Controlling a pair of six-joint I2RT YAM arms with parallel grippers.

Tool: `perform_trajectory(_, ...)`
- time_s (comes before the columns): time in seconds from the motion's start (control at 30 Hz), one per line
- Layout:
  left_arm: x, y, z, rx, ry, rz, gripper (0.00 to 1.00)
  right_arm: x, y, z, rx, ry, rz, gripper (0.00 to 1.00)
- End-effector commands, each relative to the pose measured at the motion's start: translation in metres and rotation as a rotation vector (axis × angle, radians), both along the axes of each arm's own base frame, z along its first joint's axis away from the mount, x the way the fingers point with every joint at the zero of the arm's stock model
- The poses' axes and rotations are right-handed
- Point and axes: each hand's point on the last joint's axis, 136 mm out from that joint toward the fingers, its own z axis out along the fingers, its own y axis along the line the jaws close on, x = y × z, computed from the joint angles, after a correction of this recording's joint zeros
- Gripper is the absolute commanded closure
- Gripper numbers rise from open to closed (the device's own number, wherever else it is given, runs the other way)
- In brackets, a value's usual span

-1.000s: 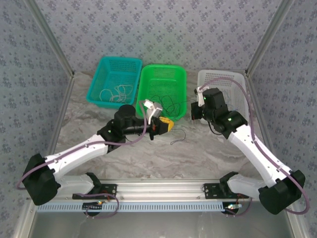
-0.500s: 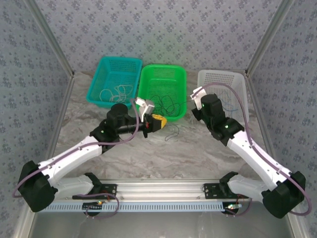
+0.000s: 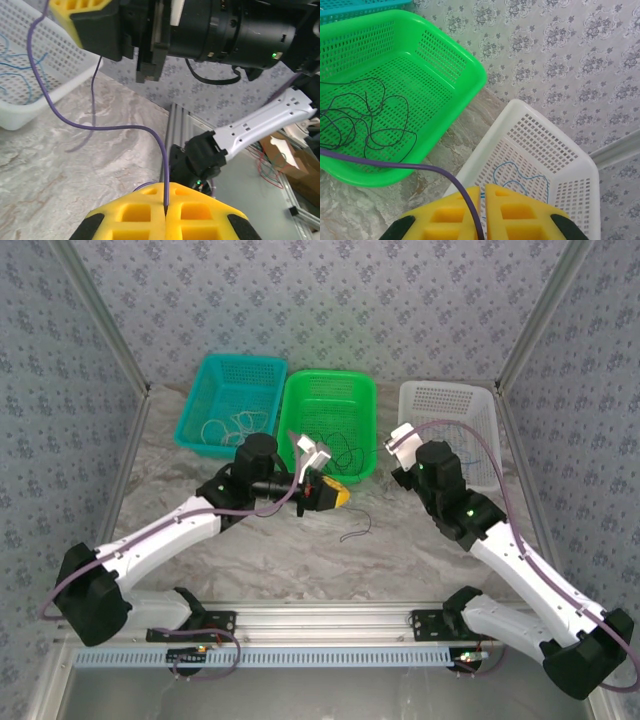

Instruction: Untangle the cables

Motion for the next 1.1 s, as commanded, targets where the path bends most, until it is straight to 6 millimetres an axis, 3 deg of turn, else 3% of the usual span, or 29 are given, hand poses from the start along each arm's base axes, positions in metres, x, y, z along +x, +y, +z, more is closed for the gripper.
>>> perform_trajectory(0.0,-0.016,-0.001,0.02,-0.04,0.011,-0.106,0.97,-0.004,0.002,0.013,-0.013,-0.032,0.032,0.87)
perform_trajectory(0.37,-0.03,-0.001,0.027,-0.038,0.044,-0.215,0.97,-0.004,0.006,0.009,0.021,-0.012,0.055,0.81)
perform_trajectory(0.4,-0.032,-0.001,0.029,-0.04,0.045,-0.223,0.97,-0.004,0.007,0.006,0.032,-0.003,0.054,0.78)
perform_trajectory(0.5,-0.033,0.0,0.034,-0.047,0.042,-0.225,0.97,-0.002,0.001,0.004,0.087,0.023,0.02,0.53)
perform_trajectory(0.57,-0.028,-0.001,0.037,-0.05,0.036,-0.188,0.98,0.0,-0.005,0.004,0.145,0.055,-0.019,0.48)
perform_trajectory(0.77,-0.013,-0.009,0.055,-0.138,0.061,-0.128,0.98,0.001,-0.013,-0.004,0.282,0.16,-0.055,0.46)
perform_trajectory(0.93,-0.011,-0.006,0.066,-0.174,0.047,-0.108,0.98,-0.001,-0.016,-0.021,0.251,0.204,-0.063,0.5)
perform_trajectory(1.07,-0.007,0.006,0.083,-0.216,0.007,-0.057,0.98,0.0,-0.03,-0.045,0.194,0.257,-0.137,0.5)
